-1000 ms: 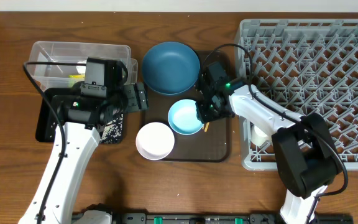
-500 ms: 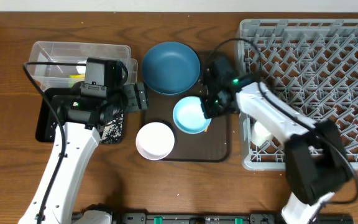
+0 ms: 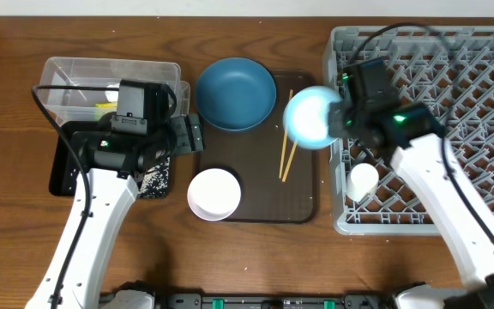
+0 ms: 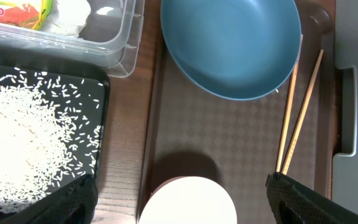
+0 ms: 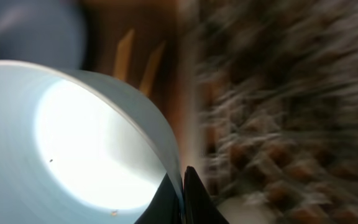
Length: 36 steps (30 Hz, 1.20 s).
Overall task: Sort waste into correct bins and load items into the dishwasher rack
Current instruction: 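Grasp the light-blue bowl with the right gripper and lift it, then place the light-blue bowl into the back of the dish rack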
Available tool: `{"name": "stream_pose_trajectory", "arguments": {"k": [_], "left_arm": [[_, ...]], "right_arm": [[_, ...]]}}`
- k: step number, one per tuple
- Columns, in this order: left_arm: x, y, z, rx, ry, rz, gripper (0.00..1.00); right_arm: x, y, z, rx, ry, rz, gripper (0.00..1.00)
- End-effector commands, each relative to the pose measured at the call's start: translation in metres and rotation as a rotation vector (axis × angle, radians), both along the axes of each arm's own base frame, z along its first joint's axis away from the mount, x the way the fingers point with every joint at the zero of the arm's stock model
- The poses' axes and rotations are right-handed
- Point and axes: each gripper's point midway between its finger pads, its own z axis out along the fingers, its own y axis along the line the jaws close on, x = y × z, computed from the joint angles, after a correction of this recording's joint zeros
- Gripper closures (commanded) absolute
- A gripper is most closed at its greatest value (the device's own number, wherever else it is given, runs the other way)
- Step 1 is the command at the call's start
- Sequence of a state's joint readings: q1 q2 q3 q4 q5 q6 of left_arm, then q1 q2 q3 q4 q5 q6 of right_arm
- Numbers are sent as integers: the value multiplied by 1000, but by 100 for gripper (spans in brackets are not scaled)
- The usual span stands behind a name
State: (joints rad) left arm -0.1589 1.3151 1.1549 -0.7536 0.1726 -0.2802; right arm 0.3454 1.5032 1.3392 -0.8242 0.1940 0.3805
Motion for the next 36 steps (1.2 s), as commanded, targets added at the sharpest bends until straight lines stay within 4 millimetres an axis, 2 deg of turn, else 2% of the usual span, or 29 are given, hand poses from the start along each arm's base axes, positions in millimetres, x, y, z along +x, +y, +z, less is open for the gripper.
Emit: {"name": "stream_pose_trajectory", "arguments": {"k": [1,3,5,10,13,18,23,30,36], "left_arm": [[2,2,7,11,-23,-2,11],[2,2,7,11,-23,-3,11],[2,2,7,11,-23,-3,11],[2,2,7,11,-23,-2,11],[2,2,7,11,-23,-2,11],[2,2,7,11,-23,-3,11],[2,2,7,11,-23,-2,11],[2,2,7,11,-23,-3,11],[2,2,7,11,-23,-2,11]], "right_arm": [[15,-78,48,-288,-216,-338,99],[18,-104,68,-460,-294,-439,99],[24,-117,81,-596,-332,-467,99],[54,-124,92,-796,-369,-456,99],[77,-121,89,-872,-388,-439,99],[112,-114,68,-983,-376,-379,99],[132,-109,34,-1015,-358,-350,99],[148,-102,-7,-1014,-335,-303,99],[152,-101,-36,-1036,-288,-269,99]]}}
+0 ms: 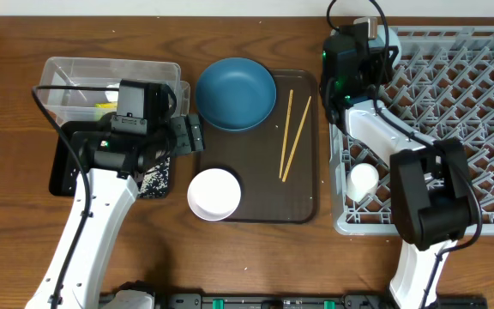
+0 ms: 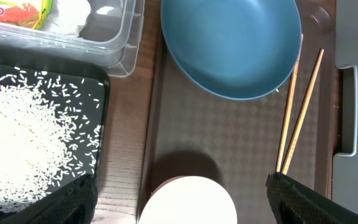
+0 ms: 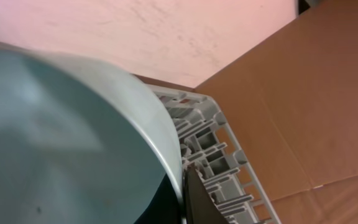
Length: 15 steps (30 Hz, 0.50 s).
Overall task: Sort waste into correct bins and load items into the dishwasher rack
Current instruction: 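Place the light-blue bowl into the back of the dish rack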
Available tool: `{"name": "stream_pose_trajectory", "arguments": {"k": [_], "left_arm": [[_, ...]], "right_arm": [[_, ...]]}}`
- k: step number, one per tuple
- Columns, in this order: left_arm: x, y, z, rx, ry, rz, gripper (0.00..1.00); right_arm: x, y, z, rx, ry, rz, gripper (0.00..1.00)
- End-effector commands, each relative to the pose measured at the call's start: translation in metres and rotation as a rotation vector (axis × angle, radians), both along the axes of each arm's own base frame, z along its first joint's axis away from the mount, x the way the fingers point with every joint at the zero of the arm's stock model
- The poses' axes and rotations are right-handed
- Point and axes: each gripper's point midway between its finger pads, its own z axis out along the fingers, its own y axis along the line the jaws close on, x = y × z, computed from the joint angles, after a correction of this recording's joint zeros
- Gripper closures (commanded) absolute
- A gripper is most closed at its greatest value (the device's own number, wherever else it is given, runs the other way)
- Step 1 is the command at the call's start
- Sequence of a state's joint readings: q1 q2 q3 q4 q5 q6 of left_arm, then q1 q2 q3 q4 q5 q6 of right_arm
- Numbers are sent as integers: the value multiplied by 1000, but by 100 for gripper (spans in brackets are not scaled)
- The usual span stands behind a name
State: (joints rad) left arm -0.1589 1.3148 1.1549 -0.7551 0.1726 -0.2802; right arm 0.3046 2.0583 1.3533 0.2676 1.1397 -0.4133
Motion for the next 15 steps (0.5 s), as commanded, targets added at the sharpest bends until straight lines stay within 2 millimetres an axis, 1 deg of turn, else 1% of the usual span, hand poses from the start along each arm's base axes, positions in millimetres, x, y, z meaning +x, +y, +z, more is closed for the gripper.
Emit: {"name": "stream_pose_trajectory", "arguments": {"k": [1,3,4,5,8,9,11,12,15], "left_arm": [[2,2,8,11,-24,-2,11],[2,2,8,11,-24,-2,11],[2,2,8,11,-24,-2,11],[2,2,8,11,-24,-3,11],[2,2,8,11,-24,-2,11],[2,2,8,11,-24,-2,11],[2,2,8,11,-24,-2,11],[2,2,8,11,-24,-2,11],[2,2,8,11,-24,-2,11]], "right_arm": [[2,-2,-16,-21,45,-5,98],[2,1,-20,-23,56,1,94],[2,3,-20,-23,56,5,90],[2,6,-20,-24,56,10,84],[1,14,-20,-29,54,18,60],[0,17,-19,-33,54,17,55],[-3,23,-18,-43,52,13,50],[-4,25,-17,-46,51,14,46],[-6,34,-14,-51,42,18,32]]}}
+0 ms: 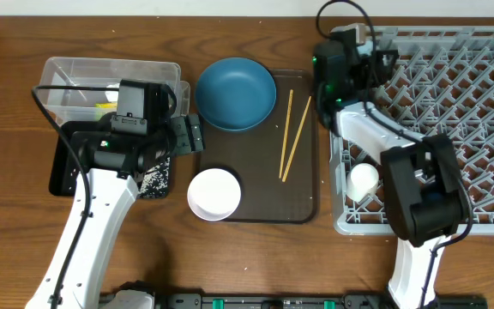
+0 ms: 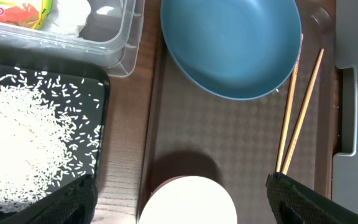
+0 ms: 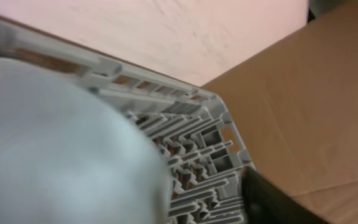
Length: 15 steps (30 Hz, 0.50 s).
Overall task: Sort waste into correct bins and load items into the dishwasher rack
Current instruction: 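Place the light-blue bowl into the back of the dish rack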
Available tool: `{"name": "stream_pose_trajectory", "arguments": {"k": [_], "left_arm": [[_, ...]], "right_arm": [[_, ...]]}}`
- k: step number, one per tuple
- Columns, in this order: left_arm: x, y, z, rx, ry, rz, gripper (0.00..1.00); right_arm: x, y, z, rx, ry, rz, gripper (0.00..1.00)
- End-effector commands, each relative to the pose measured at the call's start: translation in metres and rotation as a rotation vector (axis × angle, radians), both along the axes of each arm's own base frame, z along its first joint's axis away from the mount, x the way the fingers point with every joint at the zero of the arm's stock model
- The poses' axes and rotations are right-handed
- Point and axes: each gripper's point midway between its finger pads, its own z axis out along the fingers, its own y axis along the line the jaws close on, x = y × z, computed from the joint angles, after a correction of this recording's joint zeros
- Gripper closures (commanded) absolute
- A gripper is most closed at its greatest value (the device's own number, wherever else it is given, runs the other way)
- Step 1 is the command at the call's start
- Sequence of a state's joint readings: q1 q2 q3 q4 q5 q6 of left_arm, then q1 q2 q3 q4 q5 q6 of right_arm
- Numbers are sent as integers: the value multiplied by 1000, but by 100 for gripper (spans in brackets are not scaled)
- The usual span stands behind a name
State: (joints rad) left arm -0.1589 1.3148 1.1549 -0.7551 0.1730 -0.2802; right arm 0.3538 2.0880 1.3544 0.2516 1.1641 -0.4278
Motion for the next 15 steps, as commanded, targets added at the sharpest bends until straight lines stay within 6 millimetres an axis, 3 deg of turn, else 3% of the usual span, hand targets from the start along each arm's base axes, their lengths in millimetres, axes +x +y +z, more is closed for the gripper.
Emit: {"name": "stream_pose_trajectory", "arguments": {"k": [1,7,15], "left_arm": [[2,2,8,12,-24,-2,11],[2,2,8,11,-24,-2,11],[2,2,8,12,-24,-2,11]], "right_arm": [[-4,14,1,-17,-10,-5,31],[-7,33,16,-4,-39,33,24],[-12,47,59,89,-148,91,18]]}}
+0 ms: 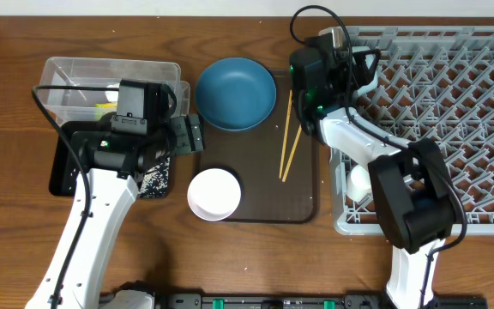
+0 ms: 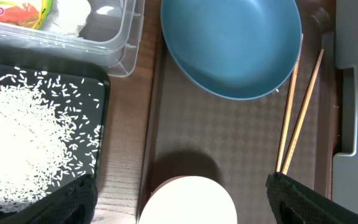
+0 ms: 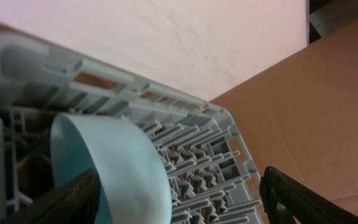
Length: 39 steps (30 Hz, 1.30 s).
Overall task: Sort waste into correct bins and load items into the dishwasher rack
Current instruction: 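Place the light-blue bowl into the back of the dish rack, then grasp the white bowl on the brown tray with the right gripper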
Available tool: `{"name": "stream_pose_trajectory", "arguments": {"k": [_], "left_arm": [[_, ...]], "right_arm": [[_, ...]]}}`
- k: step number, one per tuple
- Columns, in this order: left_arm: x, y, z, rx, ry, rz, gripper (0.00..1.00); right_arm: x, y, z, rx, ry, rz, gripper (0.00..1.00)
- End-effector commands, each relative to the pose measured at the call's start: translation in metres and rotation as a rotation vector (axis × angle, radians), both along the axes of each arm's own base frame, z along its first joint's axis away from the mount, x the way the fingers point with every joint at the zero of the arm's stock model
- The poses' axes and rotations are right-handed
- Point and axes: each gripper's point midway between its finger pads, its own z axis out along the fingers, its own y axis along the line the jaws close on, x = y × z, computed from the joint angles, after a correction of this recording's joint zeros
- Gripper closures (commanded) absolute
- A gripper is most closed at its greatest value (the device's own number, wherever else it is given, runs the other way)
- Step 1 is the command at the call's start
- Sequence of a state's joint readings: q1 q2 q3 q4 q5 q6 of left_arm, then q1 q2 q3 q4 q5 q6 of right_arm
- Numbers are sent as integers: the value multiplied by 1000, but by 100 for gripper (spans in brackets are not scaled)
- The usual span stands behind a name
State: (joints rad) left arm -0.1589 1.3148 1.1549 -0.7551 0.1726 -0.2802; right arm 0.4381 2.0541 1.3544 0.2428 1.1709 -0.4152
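A light blue bowl (image 3: 114,168) stands on edge in the back left corner of the grey dishwasher rack (image 1: 453,129). My right gripper (image 3: 185,208) is open, its fingers either side of the bowl and apart from it; overhead it sits at the rack's left rim (image 1: 357,70). My left gripper (image 2: 179,205) is open and empty above a white bowl (image 1: 213,194) on the brown tray (image 1: 264,184). A dark blue bowl (image 1: 237,93) and two chopsticks (image 1: 288,137) also lie on that tray.
A white cup (image 1: 361,180) lies in the rack's front left. At the left, a clear bin (image 1: 84,81) holds wrappers. In front of it is a black tray (image 2: 30,143) with loose rice. A cardboard box (image 3: 316,106) rises beyond the rack.
My right gripper has drawn back to the left from the light blue bowl, which now stands free in the rack. The left arm has not moved.
My right gripper was shut on the light blue bowl over the brown tray's right edge. It then held the bowl at the rack's back left corner. Its fingers were then apart with the bowl in the rack, and now it has backed off.
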Motion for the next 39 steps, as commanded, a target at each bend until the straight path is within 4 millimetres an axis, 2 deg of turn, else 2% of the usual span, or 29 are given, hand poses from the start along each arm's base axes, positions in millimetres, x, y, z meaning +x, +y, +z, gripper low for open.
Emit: {"name": "stream_pose_trajectory", "arguments": {"k": [1,5,8,10,12,15,20,23,27,30,33,38,39], "left_arm": [[2,2,8,11,-24,-2,11],[2,2,8,11,-24,-2,11],[2,2,8,11,-24,-2,11],[2,2,8,11,-24,-2,10],[2,2,8,11,-24,-2,10],[2,2,8,11,-24,-2,10],[2,2,8,11,-24,-2,11],[2,2,8,11,-24,-2,11],[2,2,8,11,-24,-2,11],[2,2,8,11,-24,-2,10],[2,2,8,11,-24,-2,11],[2,2,8,11,-24,-2,11],[2,2,8,11,-24,-3,10]], "right_arm": [[-5,9,47,96,-110,46,17],[-9,28,57,210,-99,157,17],[-18,56,43,376,-5,296,14],[-31,82,26,547,90,393,11],[-51,113,9,731,221,496,4],[-94,160,-13,1020,461,617,1],[-148,204,-42,1361,709,568,1],[-168,221,-64,1396,782,516,5],[-195,244,-89,1398,879,469,17],[-214,257,-111,1423,948,384,20],[-228,264,-128,1432,1017,339,26],[-240,260,-148,1422,1093,276,38],[-242,258,-149,1416,1101,269,46]]}}
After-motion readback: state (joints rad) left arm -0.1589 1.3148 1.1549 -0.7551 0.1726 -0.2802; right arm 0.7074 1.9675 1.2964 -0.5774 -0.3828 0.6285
